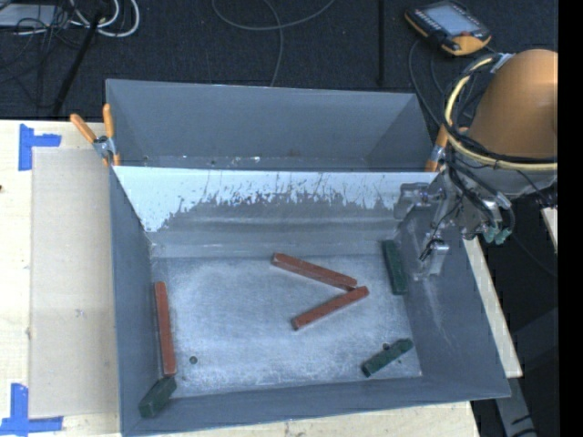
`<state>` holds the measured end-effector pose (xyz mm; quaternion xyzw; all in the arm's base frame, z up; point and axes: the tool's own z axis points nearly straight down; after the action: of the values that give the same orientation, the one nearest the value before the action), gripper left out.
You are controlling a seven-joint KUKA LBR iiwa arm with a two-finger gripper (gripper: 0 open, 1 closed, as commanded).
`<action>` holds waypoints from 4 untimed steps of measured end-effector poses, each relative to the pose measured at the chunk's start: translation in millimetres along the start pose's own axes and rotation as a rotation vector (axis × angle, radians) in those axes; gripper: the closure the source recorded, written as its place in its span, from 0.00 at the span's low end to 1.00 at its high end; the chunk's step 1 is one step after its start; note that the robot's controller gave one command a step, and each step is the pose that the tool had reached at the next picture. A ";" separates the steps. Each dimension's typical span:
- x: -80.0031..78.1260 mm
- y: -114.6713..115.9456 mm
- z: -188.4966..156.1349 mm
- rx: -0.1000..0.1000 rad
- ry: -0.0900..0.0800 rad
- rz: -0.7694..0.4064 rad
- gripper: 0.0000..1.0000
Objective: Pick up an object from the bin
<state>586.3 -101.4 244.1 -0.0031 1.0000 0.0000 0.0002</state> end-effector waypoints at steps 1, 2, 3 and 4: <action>0.0 0.0 0.0 0.000 0.000 0.000 0.00; -1.4 34.3 45.1 0.002 -0.007 0.041 0.00; -11.5 67.8 79.5 -0.002 0.005 -0.059 0.00; -8.8 60.0 128.7 0.000 -0.006 -0.326 0.00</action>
Offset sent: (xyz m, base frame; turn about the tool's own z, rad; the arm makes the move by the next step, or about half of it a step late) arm 0.0001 0.0672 -0.0853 0.0579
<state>594.8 -41.4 115.4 -0.1654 0.9862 -0.0002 0.0034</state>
